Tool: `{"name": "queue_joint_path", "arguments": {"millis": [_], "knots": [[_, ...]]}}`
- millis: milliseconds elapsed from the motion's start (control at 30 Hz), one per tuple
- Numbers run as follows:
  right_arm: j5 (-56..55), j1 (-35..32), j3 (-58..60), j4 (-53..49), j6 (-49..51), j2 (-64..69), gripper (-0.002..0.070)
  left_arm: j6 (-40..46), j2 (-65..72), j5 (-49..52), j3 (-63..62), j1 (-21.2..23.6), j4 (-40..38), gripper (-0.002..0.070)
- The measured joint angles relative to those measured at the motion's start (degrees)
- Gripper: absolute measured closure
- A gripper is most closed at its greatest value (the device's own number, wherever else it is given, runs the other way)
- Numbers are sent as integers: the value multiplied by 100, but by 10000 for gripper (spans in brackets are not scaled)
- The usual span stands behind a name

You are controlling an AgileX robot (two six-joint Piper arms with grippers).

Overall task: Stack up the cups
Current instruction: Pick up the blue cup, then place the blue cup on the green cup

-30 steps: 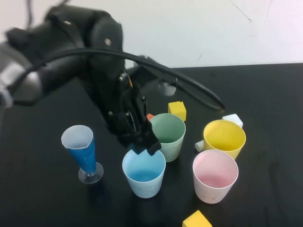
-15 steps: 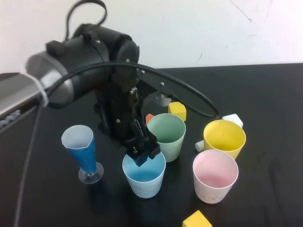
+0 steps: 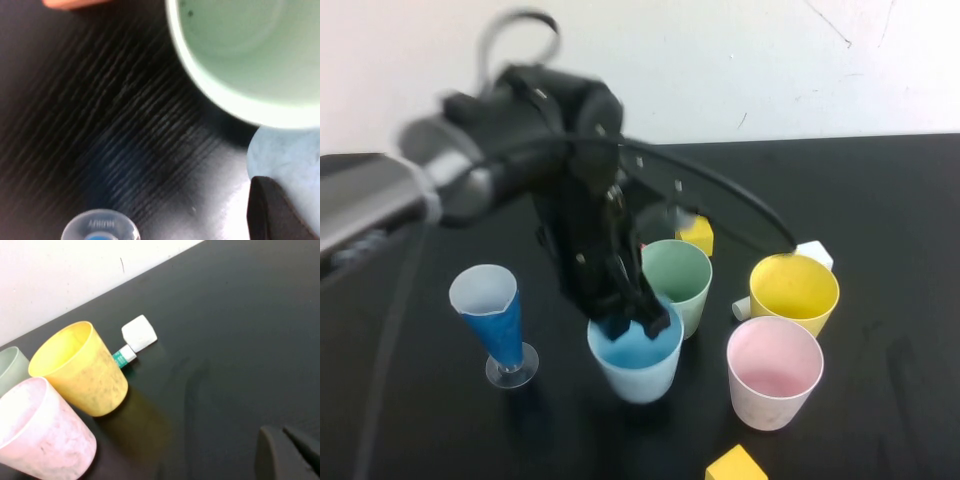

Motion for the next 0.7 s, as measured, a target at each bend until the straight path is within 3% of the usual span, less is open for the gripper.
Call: {"name": "queue_joint_path", "arguments": {"millis": [367,700], "knots": [[0,0,0,24,-13,0,679,-157,-1668,82,-20,-196,-177,669],[0,0,0,33,-35,0,679,-528,-1360,-1629,-20,-196,494,669]]}}
